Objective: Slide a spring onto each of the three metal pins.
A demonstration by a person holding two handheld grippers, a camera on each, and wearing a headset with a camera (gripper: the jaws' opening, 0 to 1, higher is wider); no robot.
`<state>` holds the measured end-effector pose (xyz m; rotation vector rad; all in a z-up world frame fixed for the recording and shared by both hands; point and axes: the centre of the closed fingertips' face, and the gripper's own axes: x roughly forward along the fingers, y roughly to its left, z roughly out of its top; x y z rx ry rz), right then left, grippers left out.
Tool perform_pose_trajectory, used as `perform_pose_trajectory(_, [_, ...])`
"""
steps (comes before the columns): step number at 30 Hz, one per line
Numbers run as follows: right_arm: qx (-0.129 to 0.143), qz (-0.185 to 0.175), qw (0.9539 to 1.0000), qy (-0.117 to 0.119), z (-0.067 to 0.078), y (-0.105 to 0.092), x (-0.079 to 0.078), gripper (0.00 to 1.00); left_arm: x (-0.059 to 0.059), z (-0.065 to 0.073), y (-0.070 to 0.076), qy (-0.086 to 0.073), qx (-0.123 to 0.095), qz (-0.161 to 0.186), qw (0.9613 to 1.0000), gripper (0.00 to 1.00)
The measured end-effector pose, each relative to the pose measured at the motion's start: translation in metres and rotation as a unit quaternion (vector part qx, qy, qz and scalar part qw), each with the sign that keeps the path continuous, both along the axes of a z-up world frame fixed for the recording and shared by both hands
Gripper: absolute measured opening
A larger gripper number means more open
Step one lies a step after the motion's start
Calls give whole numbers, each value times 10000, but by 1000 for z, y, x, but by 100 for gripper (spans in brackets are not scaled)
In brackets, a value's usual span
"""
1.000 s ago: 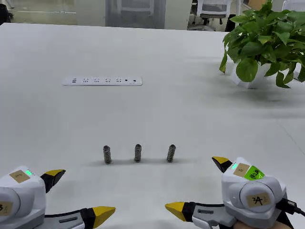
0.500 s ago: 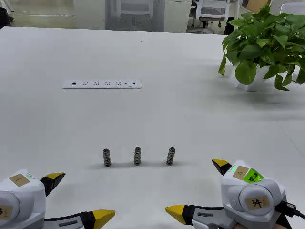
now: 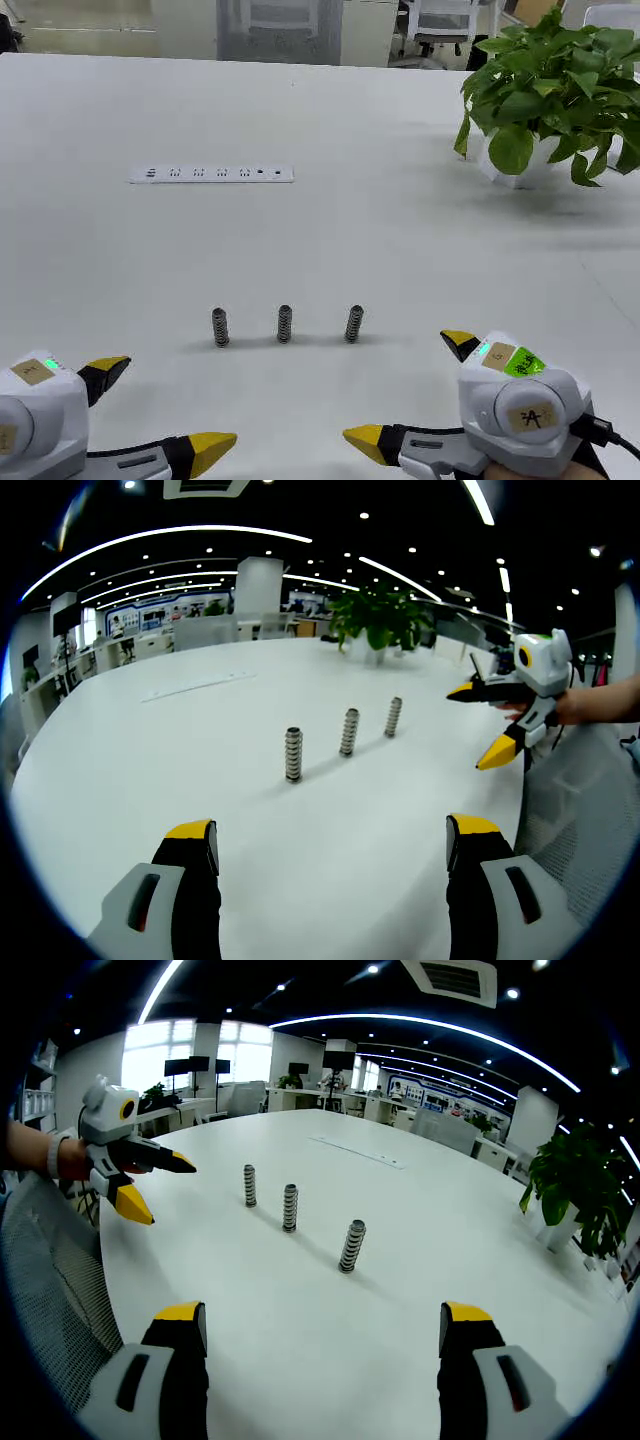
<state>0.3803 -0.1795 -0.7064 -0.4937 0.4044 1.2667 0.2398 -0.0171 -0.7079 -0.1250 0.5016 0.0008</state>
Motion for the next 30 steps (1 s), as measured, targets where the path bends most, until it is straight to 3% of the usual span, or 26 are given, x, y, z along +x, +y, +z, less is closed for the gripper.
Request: perform_pose_trajectory(30, [20, -26, 10000, -18, 2, 0, 2, 98, 0, 2, 1, -46, -7, 7, 10000, 96])
